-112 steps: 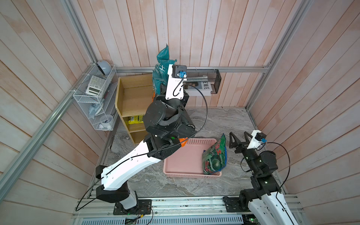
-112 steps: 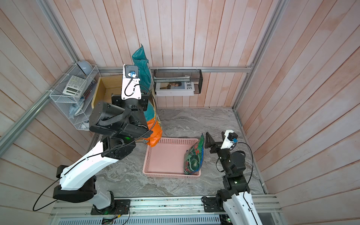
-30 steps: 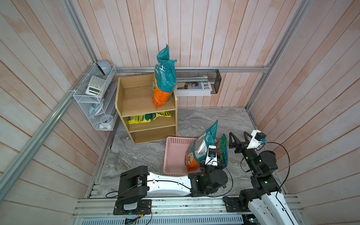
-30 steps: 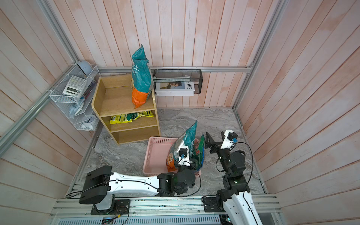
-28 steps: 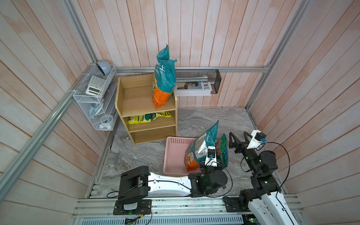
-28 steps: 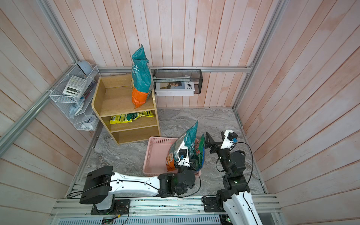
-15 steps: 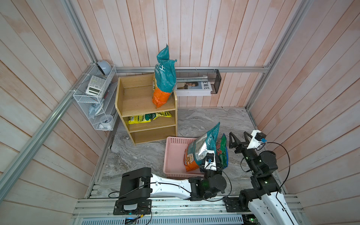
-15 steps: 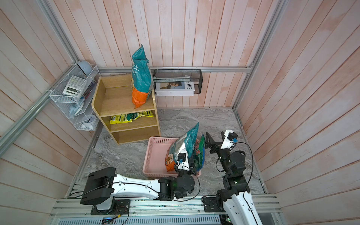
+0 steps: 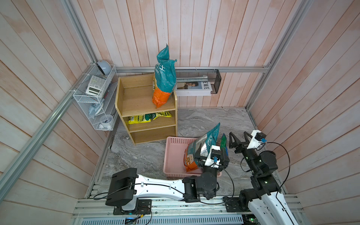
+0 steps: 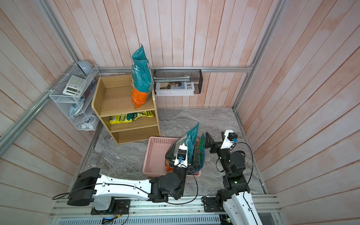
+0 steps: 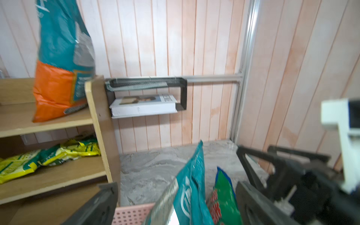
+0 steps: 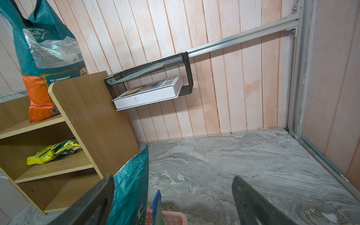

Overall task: Take down the fertilizer bag from the shelf
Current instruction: Place the fertilizer bag in the storage box, then pick up the fertilizer bag from the shelf.

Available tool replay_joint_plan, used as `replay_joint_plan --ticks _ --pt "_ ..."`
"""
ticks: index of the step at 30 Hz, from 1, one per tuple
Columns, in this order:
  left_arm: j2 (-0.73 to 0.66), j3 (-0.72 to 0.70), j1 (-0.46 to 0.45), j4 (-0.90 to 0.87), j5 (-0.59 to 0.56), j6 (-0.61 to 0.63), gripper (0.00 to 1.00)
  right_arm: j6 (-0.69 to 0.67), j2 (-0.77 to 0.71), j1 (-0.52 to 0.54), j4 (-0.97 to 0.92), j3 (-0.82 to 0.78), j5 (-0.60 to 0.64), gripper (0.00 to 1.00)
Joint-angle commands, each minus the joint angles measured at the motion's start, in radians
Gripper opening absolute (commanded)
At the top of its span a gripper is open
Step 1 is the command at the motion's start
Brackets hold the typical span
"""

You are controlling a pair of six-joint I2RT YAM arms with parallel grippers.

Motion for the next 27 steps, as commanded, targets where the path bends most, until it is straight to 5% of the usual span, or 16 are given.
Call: replay_joint_plan --ticks 1,6,10,12,16,27 --pt "-0.021 0.076 0.051 0.299 -0.042 0.504 1.00 0.008 -0.008 0.002 0.014 -0.007 -0.013 0.98" --pt "-0.110 0.165 0.210 -0.147 -0.028 0.297 1.00 0.008 -0.011 0.002 0.015 -0.010 -0.012 0.98" --pt "-0.262 0.277 0.380 -0.858 0.153 -0.256 1.00 0.005 -0.011 0.002 0.015 -0.010 -0.009 0.98" --pt "-0.319 0.305 0.479 -1.015 0.261 -0.419 1.00 0.007 -0.011 0.002 0.017 -0.012 -0.013 0.98" --pt "-0.336 0.350 0.512 -1.005 0.263 -0.277 1.00 0.005 -0.015 0.002 0.015 -0.012 -0.010 0.98" --pt "-0.096 0.848 0.670 -1.473 0.468 -0.332 1.00 0.004 -0.018 0.003 0.012 -0.012 -0.008 0.98"
